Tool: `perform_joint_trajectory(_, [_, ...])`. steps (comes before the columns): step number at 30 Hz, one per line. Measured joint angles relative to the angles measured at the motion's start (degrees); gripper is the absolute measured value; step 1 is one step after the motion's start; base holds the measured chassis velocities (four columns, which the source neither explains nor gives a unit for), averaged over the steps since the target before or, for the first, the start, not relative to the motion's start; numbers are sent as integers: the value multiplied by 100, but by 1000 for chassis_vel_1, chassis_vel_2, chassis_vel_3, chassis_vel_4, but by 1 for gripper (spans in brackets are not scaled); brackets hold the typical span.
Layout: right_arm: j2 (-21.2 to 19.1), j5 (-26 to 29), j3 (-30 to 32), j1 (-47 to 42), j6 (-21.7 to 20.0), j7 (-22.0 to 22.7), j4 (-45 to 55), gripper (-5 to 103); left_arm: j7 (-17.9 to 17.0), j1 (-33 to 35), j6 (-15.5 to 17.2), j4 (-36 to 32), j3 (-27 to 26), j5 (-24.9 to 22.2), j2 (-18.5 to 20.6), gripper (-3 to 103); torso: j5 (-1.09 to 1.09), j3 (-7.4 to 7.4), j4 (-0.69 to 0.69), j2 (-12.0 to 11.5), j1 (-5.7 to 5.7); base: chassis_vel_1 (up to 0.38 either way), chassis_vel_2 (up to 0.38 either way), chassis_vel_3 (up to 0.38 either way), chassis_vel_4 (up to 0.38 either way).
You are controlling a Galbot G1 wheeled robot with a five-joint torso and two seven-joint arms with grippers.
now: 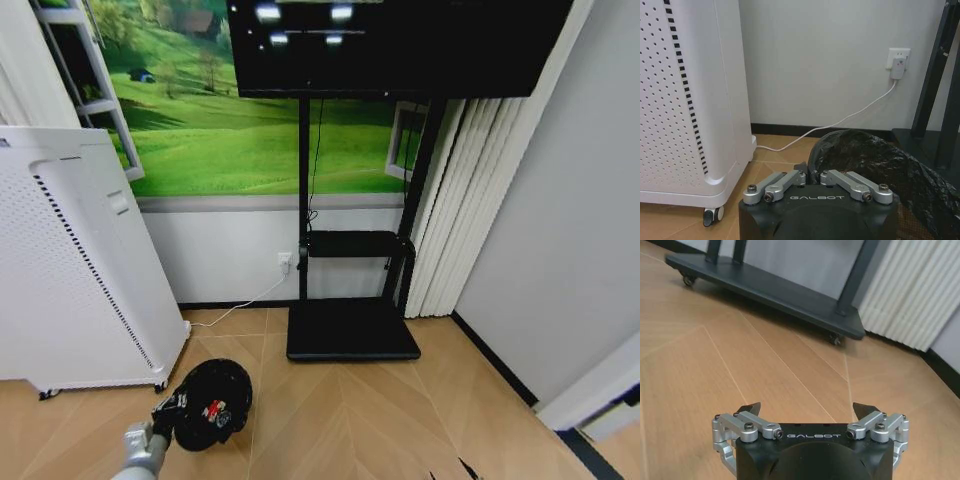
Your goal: Pick up the trash bin and place the garbage on the floor into it.
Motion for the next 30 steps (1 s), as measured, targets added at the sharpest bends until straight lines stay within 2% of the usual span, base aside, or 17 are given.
perform_joint_trajectory(1, [-2,81,-17,54,0,-49,-116,100,0,4,0,8,0,-1,0,7,-6,0,0,0,0,0,0,0,0])
perform_joint_trajectory(3, [-36,270,-51,216,0,-215,-423,100,10,3,-3,54,5,-2,0,7,-1,0,1,0,0,0,0,0,0])
perform_joint_trajectory(6, [-91,428,-89,307,0,-341,-594,100,9,-32,-6,89,48,-11,-5,7,-5,0,3,0,0,0,0,0,0])
perform_joint_trajectory(21, [67,671,-126,345,-7,-510,-831,100,5,-144,-7,191,198,-58,-1,7,-5,0,2,0,1,0,0,0,0])
perform_joint_trajectory(30, [193,1219,26,364,-17,-692,-1024,100,18,-179,-11,190,261,-58,2,7,-5,0,1,-1,1,0,0,0,0])
